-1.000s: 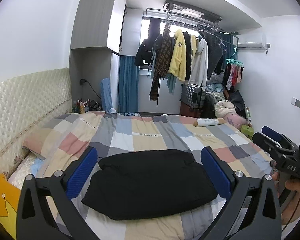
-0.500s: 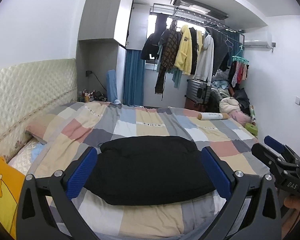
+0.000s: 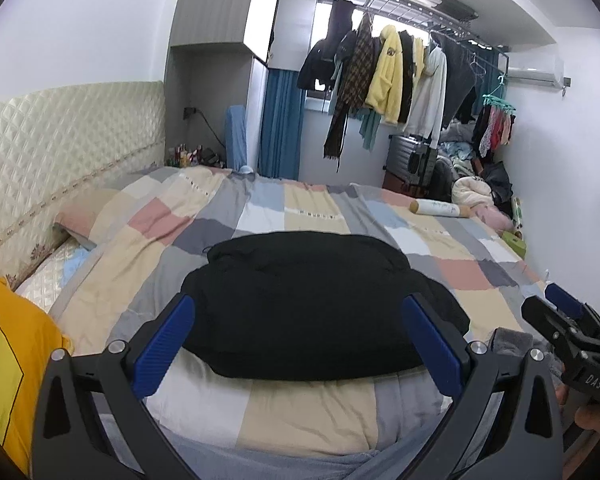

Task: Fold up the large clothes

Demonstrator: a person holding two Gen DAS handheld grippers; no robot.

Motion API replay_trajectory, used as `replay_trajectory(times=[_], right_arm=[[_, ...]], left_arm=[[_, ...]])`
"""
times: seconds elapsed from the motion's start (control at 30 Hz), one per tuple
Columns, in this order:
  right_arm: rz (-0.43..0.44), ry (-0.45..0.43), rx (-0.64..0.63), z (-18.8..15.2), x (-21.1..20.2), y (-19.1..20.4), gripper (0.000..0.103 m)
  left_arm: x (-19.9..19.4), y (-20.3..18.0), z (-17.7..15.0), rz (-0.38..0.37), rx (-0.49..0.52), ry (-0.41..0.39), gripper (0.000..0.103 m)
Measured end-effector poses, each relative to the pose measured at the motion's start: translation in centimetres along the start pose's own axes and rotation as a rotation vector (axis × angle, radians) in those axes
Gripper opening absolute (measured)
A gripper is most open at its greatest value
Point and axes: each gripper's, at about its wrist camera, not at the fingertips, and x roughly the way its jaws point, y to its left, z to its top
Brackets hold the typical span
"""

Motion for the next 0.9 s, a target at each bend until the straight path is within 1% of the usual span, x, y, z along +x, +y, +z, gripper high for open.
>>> replay_trajectory(times=[0.13, 0.3, 0.47, 0.63, 0.8, 0.9], right_arm=[[-0.01, 0.034, 0.014, -1.2, 0.6, -0.2, 0.103], [-0.029, 0.057, 0.021, -2.2, 1.1, -0.4, 0.103], [-0.047, 0.073, 0.03, -2.5, 1.4, -0.6, 0.103], [-0.063, 0.081, 0.04, -2.7, 1.6, -0.9, 0.103], [-0.059, 0.082, 0.045, -2.8, 1.8, -1.0, 0.103], [-0.058, 0.084, 0.044, -2.9, 1.8, -1.1, 0.103]], left_arm=[[0.5, 0.2, -0.9, -0.004, -0.01, 0.03, 0.103], [1.1, 0.4, -1.7, 0.009, -0.011, 0.053, 0.103], [1.9, 0.6, -2.3, 0.013, -0.012, 0.079, 0.103], [2.2, 0.7, -2.6, 0.023, -0.016, 0.089, 0.103], [2.3, 0.6, -2.5, 0.038, -0.004, 0.089, 0.103], [2.4, 0.7, -2.6, 0.03, -0.011, 0.093, 0.103]])
